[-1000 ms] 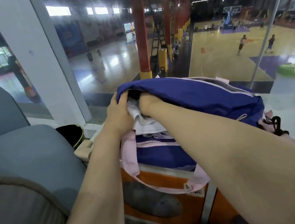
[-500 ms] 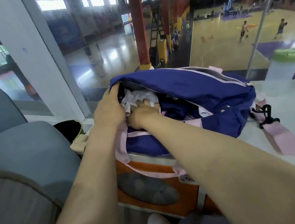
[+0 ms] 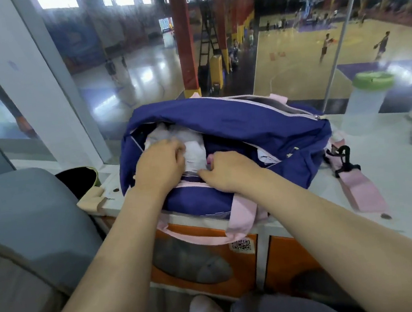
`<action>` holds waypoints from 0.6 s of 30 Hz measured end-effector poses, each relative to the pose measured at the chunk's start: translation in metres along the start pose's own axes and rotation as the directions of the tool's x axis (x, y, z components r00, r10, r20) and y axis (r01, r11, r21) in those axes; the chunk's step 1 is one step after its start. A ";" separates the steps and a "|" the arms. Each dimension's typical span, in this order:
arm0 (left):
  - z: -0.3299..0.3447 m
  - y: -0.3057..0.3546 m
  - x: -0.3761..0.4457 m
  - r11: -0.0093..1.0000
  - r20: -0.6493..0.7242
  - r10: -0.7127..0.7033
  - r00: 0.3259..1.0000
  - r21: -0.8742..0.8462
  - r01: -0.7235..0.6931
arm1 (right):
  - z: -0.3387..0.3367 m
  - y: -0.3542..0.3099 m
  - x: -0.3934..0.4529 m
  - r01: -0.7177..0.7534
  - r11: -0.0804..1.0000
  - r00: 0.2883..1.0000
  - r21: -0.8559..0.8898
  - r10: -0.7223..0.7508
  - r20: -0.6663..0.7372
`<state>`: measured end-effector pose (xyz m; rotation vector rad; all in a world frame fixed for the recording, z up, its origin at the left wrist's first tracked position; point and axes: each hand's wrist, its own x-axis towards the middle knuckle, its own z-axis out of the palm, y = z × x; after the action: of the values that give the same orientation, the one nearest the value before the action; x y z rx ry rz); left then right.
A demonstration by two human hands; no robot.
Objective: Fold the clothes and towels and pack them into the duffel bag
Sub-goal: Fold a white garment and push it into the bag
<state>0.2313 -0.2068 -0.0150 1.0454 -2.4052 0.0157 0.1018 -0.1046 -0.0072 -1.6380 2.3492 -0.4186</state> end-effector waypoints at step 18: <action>-0.003 0.020 0.035 0.955 0.632 -0.231 0.739 0.293 0.048 | -0.065 -0.030 -0.088 0.557 0.830 0.795 -0.019 -0.527 0.301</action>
<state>0.1991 -0.2162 0.0073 1.5663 -3.0076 -0.1199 0.1338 -0.0257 0.0675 -2.2536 1.6872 -0.1363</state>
